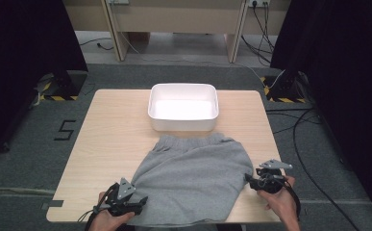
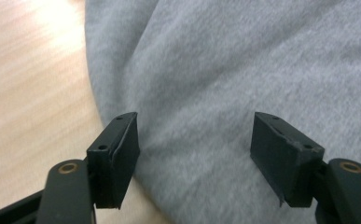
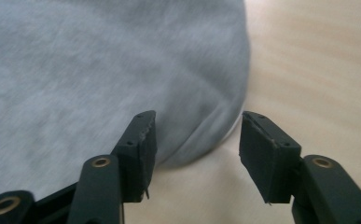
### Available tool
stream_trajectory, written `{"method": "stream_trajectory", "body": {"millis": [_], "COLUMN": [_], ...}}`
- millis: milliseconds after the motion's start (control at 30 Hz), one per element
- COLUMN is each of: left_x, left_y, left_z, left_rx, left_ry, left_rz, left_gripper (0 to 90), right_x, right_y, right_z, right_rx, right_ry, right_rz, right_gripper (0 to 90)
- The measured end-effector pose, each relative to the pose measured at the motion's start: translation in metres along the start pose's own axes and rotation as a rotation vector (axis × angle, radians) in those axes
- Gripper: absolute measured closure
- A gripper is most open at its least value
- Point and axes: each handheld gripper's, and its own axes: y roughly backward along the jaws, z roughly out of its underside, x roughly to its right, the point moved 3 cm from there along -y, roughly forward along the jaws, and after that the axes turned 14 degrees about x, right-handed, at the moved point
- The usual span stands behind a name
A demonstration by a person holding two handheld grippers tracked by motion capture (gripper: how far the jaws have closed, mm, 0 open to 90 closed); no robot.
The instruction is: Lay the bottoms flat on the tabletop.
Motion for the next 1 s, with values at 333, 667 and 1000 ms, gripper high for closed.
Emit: {"method": "stream_trajectory", "body": {"millis": [333,667,1000], "left_x": [0.001,0.000,0.000], "left_y": [-0.002,-0.002,-0.002], "left_z": [0.002,0.002,0.003], "left_rx": [0.016,0.023,0.031], "left_ry": [0.022,0.022,0.022], "left_rz": [-0.004,0.000,0.003], "left_gripper": [30.5,31.0,31.2], "right_x": [-0.046,-0.056,-0.131], "right_y": [-0.001,-0.009,-0.043], "right_z": [0.016,-0.017,-0.105], "right_rx": [0.017,0.074,0.033], "right_ry": [-0.070,0.104,0.399], "right_rz": [-0.090,-0.123,-0.218], "right_gripper": [45.0,83.1,80.8]}}
